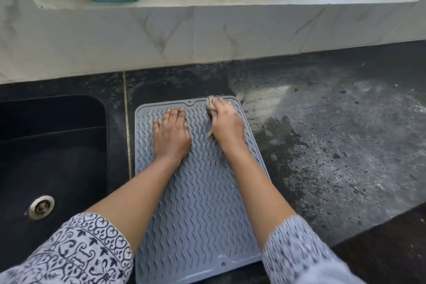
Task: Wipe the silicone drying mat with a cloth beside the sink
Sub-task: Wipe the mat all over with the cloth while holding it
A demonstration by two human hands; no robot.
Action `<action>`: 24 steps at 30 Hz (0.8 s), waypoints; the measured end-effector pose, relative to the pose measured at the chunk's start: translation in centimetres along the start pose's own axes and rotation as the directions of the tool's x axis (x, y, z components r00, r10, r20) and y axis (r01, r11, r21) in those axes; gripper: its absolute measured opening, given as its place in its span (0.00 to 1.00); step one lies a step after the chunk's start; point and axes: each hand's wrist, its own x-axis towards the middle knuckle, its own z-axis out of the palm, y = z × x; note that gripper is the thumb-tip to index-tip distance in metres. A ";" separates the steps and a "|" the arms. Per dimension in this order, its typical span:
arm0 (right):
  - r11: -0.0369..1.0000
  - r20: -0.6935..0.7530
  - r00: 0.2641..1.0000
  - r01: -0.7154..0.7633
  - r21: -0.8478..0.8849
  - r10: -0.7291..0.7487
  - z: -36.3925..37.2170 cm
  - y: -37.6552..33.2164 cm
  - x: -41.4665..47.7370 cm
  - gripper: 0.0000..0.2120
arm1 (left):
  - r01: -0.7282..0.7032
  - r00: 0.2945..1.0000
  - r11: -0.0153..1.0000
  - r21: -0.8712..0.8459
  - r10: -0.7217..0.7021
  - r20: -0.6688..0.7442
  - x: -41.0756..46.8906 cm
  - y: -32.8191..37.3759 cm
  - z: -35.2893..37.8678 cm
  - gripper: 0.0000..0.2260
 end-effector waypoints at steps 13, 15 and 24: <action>0.937 0.313 0.950 0.127 -0.326 -0.020 -1.8 1.3 -5.0 0.13 | -0.011 1.000 1.000 -0.007 0.011 -0.011 0.1 -0.1 0.1 0.22; 0.963 0.362 0.932 0.082 -0.257 0.017 -3.4 1.2 -4.8 0.13 | -0.015 1.000 1.000 -0.007 0.015 -0.006 0.1 -0.2 0.1 0.22; 0.981 0.157 0.987 0.049 -0.185 -0.020 3.1 0.9 -1.6 0.22 | -0.005 1.000 1.000 -0.005 0.005 -0.012 0.2 -0.1 0.0 0.22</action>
